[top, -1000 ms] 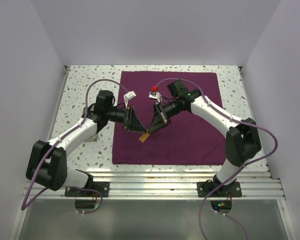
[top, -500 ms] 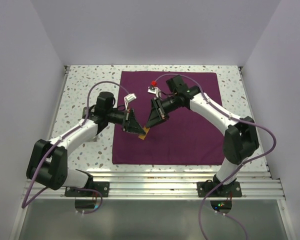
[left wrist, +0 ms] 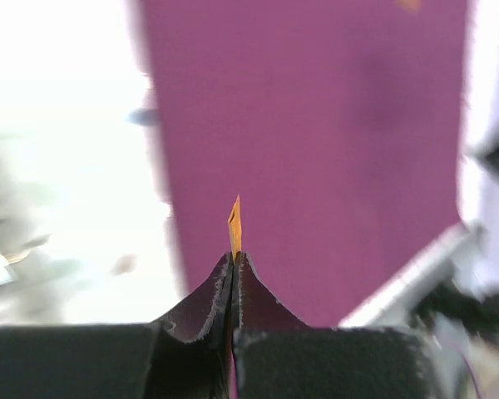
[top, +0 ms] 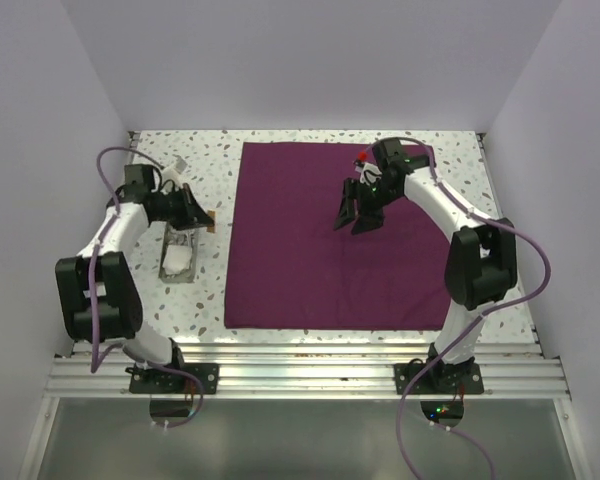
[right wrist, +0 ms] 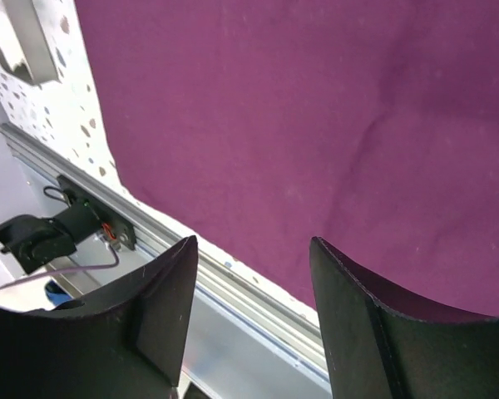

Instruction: Prepare the surgical pack

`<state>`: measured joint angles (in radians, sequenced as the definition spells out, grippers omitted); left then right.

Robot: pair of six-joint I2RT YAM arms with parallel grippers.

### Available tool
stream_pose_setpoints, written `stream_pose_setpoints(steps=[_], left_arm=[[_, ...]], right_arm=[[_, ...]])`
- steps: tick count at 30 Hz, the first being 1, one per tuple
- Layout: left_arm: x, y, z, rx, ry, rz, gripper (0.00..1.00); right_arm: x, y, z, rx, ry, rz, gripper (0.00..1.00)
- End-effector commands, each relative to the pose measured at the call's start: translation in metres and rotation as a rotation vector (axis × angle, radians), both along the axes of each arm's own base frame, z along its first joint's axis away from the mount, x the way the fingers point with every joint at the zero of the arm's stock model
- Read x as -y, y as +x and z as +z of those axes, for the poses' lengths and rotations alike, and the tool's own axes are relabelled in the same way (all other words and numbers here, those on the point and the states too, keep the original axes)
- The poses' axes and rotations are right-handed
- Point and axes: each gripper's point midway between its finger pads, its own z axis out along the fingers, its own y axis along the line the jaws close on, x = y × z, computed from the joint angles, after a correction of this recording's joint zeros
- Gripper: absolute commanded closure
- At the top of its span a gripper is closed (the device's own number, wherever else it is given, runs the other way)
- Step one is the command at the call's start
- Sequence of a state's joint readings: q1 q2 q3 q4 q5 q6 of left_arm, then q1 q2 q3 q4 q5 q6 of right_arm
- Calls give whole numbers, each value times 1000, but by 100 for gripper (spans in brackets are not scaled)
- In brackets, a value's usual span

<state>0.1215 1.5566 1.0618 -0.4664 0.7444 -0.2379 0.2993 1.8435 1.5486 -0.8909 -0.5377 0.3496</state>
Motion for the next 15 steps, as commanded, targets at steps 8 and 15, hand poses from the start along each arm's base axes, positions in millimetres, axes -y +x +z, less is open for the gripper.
stream_pose_setpoints(steps=[8, 15], left_arm=[[-112, 33, -60, -236, 456, 207, 100], [-119, 41, -78, -298, 482, 210, 96]], right_arm=[[0, -21, -18, -51, -48, 52, 40], [-2, -12, -20, -59, -33, 51, 40]])
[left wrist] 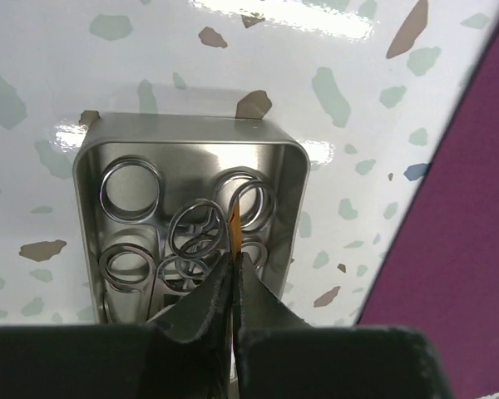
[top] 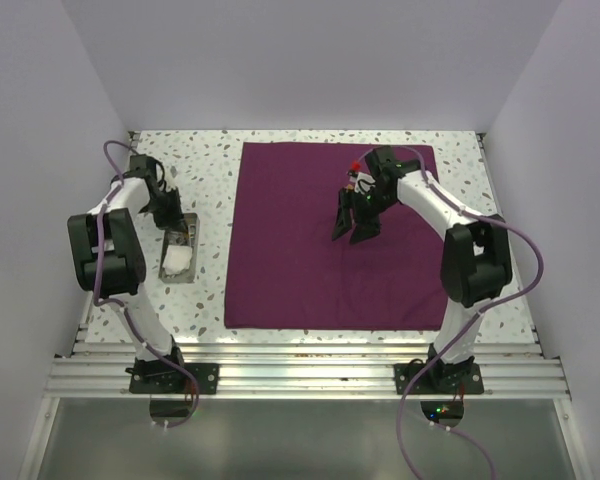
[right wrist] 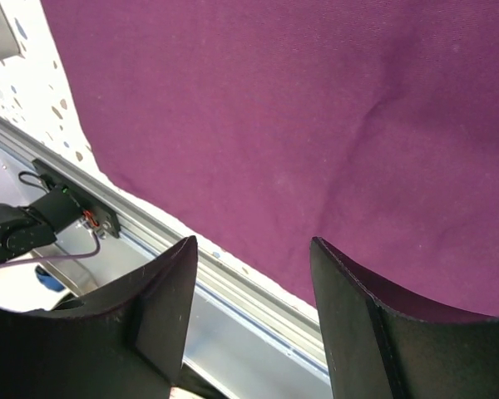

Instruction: Prepare the surgical pack

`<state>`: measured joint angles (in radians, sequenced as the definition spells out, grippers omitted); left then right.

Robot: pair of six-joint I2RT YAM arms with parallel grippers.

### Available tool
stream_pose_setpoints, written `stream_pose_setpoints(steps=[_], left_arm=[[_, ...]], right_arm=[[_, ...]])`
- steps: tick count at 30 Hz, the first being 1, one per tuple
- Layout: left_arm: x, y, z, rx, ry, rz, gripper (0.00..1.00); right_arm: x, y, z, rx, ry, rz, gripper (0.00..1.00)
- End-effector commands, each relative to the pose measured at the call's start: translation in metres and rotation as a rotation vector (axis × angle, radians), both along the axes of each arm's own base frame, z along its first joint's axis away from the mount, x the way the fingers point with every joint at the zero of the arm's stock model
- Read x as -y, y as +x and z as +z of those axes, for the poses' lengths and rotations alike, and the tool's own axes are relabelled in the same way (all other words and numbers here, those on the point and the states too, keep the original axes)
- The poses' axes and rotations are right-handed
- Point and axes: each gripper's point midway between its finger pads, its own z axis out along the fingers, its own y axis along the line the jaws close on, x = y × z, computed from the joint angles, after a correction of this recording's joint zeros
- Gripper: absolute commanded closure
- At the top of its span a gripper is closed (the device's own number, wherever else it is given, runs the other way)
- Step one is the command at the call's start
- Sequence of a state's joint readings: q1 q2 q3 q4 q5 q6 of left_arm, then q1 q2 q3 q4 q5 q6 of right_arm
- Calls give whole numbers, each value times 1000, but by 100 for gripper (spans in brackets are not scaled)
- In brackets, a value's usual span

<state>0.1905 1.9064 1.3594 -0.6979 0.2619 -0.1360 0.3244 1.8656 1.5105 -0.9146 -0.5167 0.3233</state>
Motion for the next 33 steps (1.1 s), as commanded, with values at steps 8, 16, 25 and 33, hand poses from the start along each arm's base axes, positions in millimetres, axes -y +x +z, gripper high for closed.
stream_pose_setpoints(steps=[8, 16, 25, 33], left_arm=[[-17, 9, 18, 12, 72, 24, 56], [-14, 15, 61, 97, 56, 123, 43], [67, 15, 73, 164, -73, -39, 44], [99, 3, 58, 145, -169, -95, 46]], right_arm=[[-12, 39, -1, 16, 22, -51, 40], [6, 130, -6, 132, 1, -355, 43], [51, 216, -24, 287, -28, -350, 41], [40, 231, -48, 313, 23, -280, 40]])
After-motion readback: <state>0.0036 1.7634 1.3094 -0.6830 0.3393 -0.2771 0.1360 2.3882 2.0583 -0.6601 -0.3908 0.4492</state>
